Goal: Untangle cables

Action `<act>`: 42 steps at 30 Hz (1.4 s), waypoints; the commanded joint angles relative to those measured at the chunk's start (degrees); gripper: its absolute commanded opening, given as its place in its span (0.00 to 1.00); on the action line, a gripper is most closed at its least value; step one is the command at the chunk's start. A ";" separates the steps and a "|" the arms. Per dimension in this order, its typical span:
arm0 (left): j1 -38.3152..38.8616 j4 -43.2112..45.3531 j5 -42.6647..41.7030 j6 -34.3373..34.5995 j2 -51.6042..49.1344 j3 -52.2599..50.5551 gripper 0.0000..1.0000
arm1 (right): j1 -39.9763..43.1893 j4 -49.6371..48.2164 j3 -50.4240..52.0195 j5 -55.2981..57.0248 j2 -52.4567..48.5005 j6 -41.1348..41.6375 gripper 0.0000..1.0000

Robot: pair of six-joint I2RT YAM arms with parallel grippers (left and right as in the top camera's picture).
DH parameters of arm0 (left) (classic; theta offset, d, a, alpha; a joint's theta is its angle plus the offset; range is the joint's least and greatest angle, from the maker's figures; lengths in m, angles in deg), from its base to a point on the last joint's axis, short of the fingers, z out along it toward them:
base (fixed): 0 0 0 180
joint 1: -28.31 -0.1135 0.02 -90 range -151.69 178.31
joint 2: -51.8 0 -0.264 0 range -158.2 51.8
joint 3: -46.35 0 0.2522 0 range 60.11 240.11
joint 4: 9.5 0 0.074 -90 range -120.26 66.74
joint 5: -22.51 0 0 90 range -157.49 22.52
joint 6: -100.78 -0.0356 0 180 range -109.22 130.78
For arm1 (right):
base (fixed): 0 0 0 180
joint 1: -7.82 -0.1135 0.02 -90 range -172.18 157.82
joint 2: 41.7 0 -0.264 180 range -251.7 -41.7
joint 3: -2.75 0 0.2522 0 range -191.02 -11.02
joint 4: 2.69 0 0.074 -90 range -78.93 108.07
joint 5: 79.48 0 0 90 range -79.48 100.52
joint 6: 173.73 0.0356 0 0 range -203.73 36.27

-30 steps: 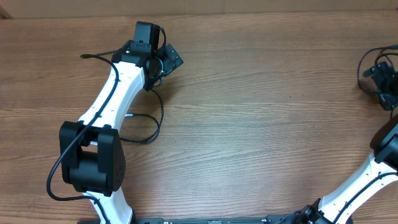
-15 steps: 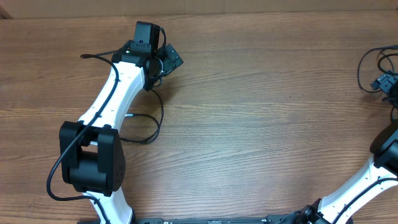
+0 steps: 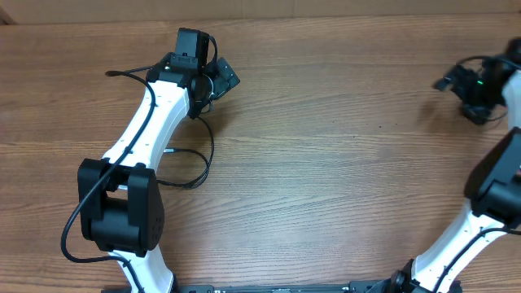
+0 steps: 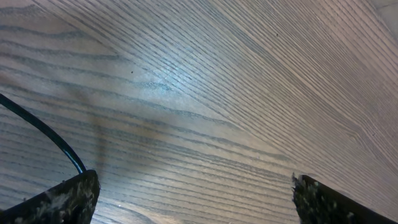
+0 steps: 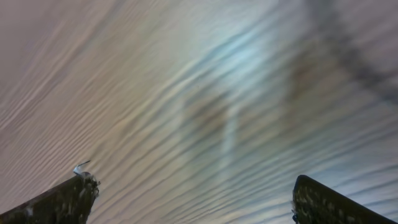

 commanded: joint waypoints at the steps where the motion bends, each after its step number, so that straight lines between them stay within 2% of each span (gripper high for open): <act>1: -0.09 0.04 0.57 -1.07 1.31 0.72 0.99 | -4.74 1.31 -0.76 -1.92 5.05 -0.63 1.00; 9: -0.13 0.15 -1.03 -0.70 1.36 0.74 1.00 | -16.74 1.31 -0.63 -1.90 5.09 -2.40 1.00; 14: -2.60 -0.22 -3.08 -4.72 3.56 2.23 1.00 | -22.64 2.64 -0.63 -1.92 5.09 -2.38 1.00; 21: -9.09 -2.43 -2.78 -9.97 12.76 3.30 1.00 | -31.08 2.69 -0.57 -1.92 5.09 -2.38 1.00; 28: -17.94 -10.67 0.85 -10.54 21.49 3.30 1.00 | -40.06 -2.08 2.21 -1.99 5.07 -2.80 1.00; 35: -25.59 -20.87 2.25 -10.51 24.65 3.30 0.99 | -50.34 -7.80 5.35 -7.23 4.79 -11.91 1.00; 42: -26.69 -25.70 2.27 -10.51 24.61 3.28 1.00 | -60.81 -13.62 8.57 -6.69 4.76 -18.88 1.00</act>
